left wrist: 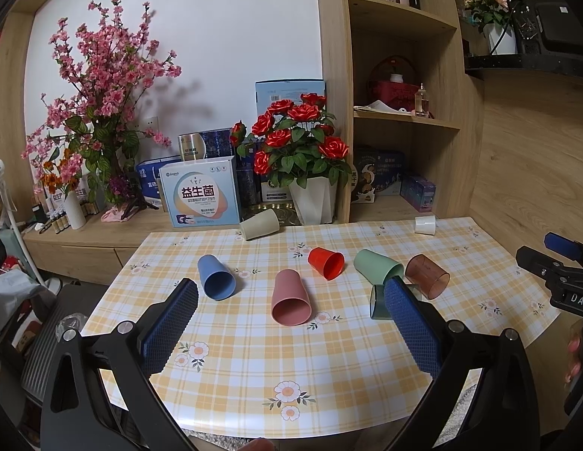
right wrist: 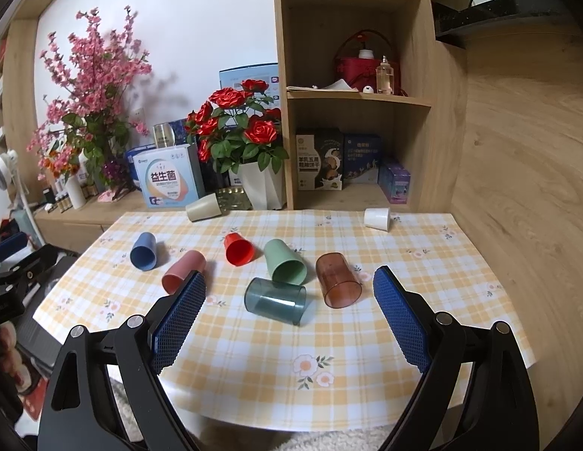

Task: Flip cup upside down

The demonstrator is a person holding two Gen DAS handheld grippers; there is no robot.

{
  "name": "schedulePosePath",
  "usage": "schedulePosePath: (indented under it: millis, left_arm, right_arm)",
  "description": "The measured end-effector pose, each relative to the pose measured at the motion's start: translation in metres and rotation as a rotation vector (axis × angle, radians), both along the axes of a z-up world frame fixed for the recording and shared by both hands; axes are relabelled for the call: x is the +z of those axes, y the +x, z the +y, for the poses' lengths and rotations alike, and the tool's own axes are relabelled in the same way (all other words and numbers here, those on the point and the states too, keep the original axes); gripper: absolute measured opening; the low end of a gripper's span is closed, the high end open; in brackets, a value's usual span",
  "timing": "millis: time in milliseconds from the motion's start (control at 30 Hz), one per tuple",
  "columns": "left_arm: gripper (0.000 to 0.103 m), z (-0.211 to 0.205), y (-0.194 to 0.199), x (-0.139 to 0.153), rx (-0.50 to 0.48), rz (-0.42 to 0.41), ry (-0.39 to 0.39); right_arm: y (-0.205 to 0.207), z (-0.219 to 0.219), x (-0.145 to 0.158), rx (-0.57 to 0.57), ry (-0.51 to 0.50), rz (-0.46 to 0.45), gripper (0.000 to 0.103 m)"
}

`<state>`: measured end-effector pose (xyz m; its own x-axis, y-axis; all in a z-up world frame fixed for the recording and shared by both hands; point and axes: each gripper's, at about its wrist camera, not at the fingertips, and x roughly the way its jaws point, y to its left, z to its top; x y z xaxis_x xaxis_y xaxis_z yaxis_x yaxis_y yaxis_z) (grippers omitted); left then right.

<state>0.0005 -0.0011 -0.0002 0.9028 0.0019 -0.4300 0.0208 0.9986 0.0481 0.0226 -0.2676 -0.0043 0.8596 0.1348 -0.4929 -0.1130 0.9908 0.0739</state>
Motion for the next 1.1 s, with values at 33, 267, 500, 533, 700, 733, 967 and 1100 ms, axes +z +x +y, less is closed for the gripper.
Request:
schedulePosePath:
  millis: [33, 267, 500, 533, 700, 733, 967, 1100]
  left_arm:
    - [0.097, -0.0010, 0.0002, 0.0008, -0.001, -0.003, 0.001]
    - [0.097, -0.0030, -0.0016, 0.0033, -0.005, -0.020, 0.010]
    - [0.097, -0.0029, -0.0018, 0.0035, -0.007, -0.023, 0.005]
    - [0.097, -0.0018, -0.0020, 0.0035, -0.009, -0.023, 0.003]
    - [0.097, -0.0001, -0.0025, 0.0039, -0.013, -0.022, -0.001]
    - [0.097, -0.0002, -0.0024, 0.0038, -0.013, -0.022, -0.001]
    - [0.097, -0.0001, -0.0026, 0.0033, -0.013, -0.022, -0.002]
    - [0.097, -0.0002, -0.0026, 0.0033, -0.014, -0.021, -0.001]
  right_arm:
    - [-0.0007, 0.0009, -0.0005, 0.000, -0.001, 0.000, 0.088]
    - [-0.0011, 0.0016, -0.0009, -0.001, -0.002, -0.002, 0.088]
    - [-0.0004, -0.0005, 0.0005, -0.004, 0.001, -0.004, 0.088]
    - [-0.0011, 0.0003, 0.0000, -0.004, 0.001, -0.005, 0.088]
    - [-0.0016, 0.0008, -0.0002, -0.004, 0.000, -0.005, 0.088]
    - [-0.0016, 0.0006, -0.0001, -0.004, 0.000, -0.005, 0.088]
    - [-0.0019, 0.0006, -0.0004, -0.004, 0.000, -0.006, 0.088]
    - [-0.0017, -0.0003, 0.0003, -0.004, 0.000, -0.006, 0.088]
